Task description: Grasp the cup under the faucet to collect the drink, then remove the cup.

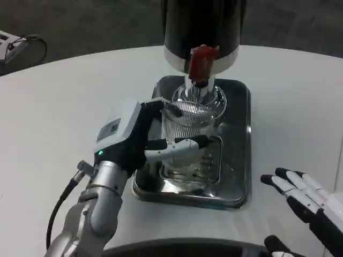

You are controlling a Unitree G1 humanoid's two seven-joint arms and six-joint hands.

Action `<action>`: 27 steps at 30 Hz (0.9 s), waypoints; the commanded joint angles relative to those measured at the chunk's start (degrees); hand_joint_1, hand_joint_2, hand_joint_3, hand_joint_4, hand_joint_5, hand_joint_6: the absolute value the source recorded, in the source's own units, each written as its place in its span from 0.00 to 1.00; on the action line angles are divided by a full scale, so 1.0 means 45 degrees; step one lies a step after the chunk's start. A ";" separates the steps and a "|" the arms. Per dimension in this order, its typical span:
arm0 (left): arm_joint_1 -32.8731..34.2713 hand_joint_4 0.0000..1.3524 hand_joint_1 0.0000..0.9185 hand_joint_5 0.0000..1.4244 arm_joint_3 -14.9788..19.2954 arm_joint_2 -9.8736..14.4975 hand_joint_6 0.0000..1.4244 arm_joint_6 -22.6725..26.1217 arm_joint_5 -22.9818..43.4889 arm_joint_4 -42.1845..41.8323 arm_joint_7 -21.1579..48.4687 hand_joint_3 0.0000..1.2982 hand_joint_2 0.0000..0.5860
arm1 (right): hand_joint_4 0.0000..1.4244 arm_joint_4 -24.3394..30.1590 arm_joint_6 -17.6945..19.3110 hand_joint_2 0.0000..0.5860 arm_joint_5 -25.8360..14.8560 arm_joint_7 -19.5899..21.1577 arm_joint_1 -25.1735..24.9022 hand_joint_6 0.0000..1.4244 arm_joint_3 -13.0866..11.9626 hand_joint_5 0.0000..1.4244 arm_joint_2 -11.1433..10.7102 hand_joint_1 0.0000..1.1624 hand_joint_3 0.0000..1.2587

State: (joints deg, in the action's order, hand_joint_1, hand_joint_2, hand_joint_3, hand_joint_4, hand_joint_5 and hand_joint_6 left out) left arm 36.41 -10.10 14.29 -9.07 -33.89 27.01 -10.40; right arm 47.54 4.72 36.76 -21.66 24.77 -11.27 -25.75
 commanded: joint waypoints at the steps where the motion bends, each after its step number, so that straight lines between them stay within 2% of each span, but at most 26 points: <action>1: 0.0740 0.89 0.49 1.00 -0.0258 -0.0116 1.00 0.0051 0.0014 0.0854 -0.0327 0.84 0.32 | 0.00 0.0063 0.0223 0.80 -0.0194 -0.0068 0.0232 0.08 -0.0198 0.00 -0.0097 0.27 0.06; 9: 0.1539 0.87 0.49 0.99 -0.0737 -0.0254 1.00 -0.0059 0.0045 0.1861 -0.0328 0.82 0.32 | 0.00 0.0006 0.0233 0.80 -0.0205 -0.0047 0.0317 0.08 -0.0282 0.00 -0.0059 0.27 0.06; 15: 0.1707 0.72 0.42 0.87 -0.1001 -0.0238 0.99 -0.0124 0.0168 0.2162 -0.0046 0.72 0.20 | 0.00 -0.0084 0.0217 0.80 -0.0253 -0.0040 0.0315 0.08 -0.0348 0.00 -0.0056 0.27 0.06; 19: 0.1646 0.50 0.24 0.70 -0.1076 -0.0021 0.92 -0.0242 0.0416 0.2180 0.0289 0.64 0.13 | 0.00 -0.0175 0.0240 0.80 -0.0276 -0.0068 0.0237 0.08 -0.0297 0.00 -0.0106 0.27 0.06; 22: 0.1611 0.44 0.21 0.65 -0.1140 0.0207 0.89 -0.0383 0.0524 0.2178 0.0605 0.62 0.11 | 0.00 -0.0342 0.0271 0.80 -0.0668 -0.0117 0.0072 0.09 -0.0317 0.00 -0.0172 0.27 0.06; 23: 0.1590 0.43 0.20 0.64 -0.1140 0.0252 0.88 -0.0392 0.0533 0.2152 0.0628 0.62 0.11 | 0.00 -0.0434 0.0344 0.81 -0.1060 -0.0119 0.0029 0.10 -0.0371 0.00 -0.0183 0.27 0.07; 27: 0.1484 0.38 0.17 0.58 -0.1105 0.0398 0.85 -0.0452 0.0557 0.2043 0.0642 0.58 0.10 | 0.00 -0.0478 0.0488 0.82 -0.1173 -0.0085 -0.0145 0.13 -0.0308 0.00 -0.0386 0.29 0.08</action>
State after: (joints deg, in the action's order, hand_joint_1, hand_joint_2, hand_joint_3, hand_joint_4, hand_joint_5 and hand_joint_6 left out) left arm 44.17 -14.82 15.18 -10.26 -31.71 36.51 -7.97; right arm 45.46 6.05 32.12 -21.67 24.31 -12.66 -27.05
